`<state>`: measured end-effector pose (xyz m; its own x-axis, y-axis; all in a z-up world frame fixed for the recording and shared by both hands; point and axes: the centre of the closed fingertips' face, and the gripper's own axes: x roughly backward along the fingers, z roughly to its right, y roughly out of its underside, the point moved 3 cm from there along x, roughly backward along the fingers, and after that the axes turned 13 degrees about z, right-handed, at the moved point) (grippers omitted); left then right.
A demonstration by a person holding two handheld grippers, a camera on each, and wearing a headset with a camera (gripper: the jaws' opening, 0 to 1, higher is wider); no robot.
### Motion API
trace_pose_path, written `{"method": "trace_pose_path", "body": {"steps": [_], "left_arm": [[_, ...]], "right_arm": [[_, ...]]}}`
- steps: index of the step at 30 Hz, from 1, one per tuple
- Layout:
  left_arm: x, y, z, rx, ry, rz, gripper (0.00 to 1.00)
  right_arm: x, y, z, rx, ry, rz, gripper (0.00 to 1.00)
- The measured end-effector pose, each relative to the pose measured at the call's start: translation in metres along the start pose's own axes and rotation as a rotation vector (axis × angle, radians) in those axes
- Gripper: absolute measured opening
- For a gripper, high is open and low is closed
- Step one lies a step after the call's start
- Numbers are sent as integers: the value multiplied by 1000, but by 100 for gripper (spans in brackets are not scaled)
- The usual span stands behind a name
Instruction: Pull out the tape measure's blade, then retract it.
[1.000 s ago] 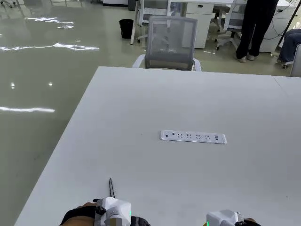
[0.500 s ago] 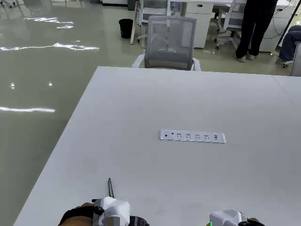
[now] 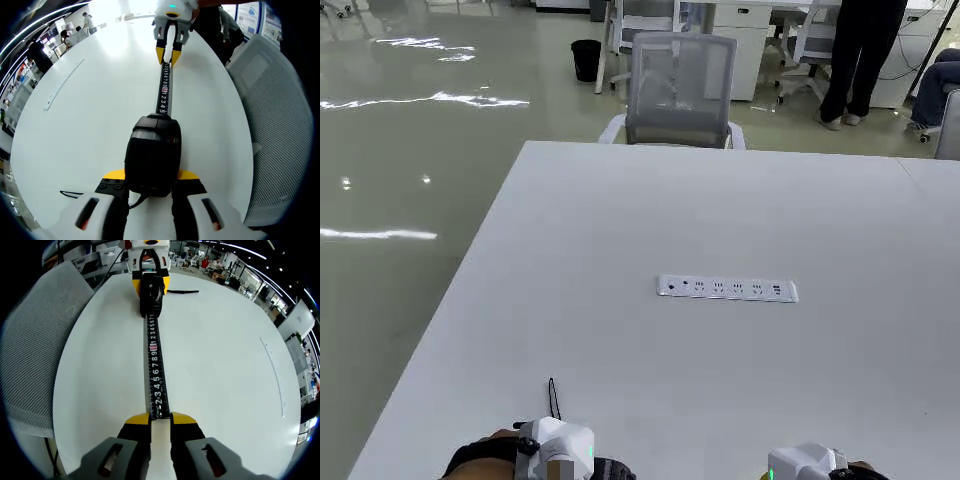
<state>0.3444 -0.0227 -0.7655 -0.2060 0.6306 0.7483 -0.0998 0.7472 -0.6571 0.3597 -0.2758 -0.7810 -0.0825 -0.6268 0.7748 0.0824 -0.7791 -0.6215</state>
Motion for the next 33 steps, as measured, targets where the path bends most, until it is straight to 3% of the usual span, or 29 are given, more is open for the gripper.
{"method": "trace_pose_path", "body": {"steps": [33], "left_arm": [[-2,0,-1,-2,6,-10,29]], "right_arm": [[13,15,0,-12,12,-16,12]]}}
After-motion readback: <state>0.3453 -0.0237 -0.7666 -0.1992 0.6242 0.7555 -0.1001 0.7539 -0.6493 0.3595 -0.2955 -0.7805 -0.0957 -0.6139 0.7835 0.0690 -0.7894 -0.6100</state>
